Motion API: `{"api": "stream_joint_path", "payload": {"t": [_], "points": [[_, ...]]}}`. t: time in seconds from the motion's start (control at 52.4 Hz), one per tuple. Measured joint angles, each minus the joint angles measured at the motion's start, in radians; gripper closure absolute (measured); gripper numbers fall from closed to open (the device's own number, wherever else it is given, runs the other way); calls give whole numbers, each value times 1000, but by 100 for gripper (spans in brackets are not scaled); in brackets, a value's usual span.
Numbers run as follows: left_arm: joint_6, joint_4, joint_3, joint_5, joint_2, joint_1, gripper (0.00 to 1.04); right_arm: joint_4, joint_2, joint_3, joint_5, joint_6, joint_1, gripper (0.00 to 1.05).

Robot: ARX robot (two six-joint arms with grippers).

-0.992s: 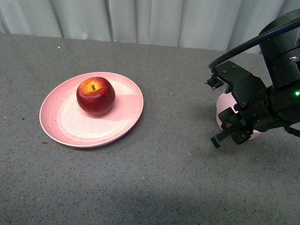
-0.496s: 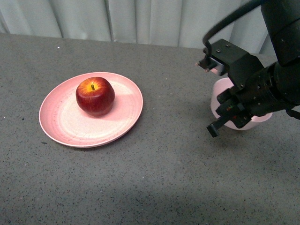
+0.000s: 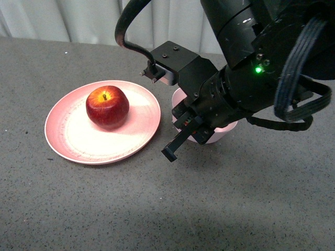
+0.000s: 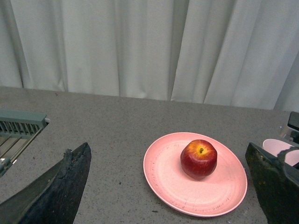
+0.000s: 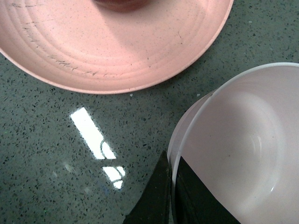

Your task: Move apple from plate to bowl

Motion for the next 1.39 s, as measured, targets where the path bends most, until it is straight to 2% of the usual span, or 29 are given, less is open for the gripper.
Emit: {"api": "stream_joint_path", "payload": {"t": [0.458,0.515,0.611,0.649,0.725,0.801,0.859,0.916,1.049,1.145,1.259,1.336,1.393], "points": [[0,0,0,0,0,0,7,-13,124,94,13,3,53,103],[0,0,0,0,0,0,7,-10,128,95,13,2,53,97],[0,0,0,0,0,0,7,16,127,94,18,3,49,78],[0,0,0,0,0,0,7,25,125,93,18,4,47,75],[0,0,0,0,0,0,7,76,100,64,33,19,35,58],[0,0,0,0,0,0,7,108,79,43,56,32,26,50],[0,0,0,0,0,0,7,146,48,14,93,53,10,41],[0,0,0,0,0,0,7,178,-8,-31,145,93,-20,28],[0,0,0,0,0,0,7,281,-106,-139,227,132,-84,8],[0,0,0,0,0,0,7,368,-187,-238,256,147,-148,10],[0,0,0,0,0,0,7,459,-305,-371,276,148,-267,9],[0,0,0,-1,0,0,7,472,-335,-396,283,149,-299,9],[0,0,0,0,0,0,7,627,-320,-438,342,192,-307,15]]}}
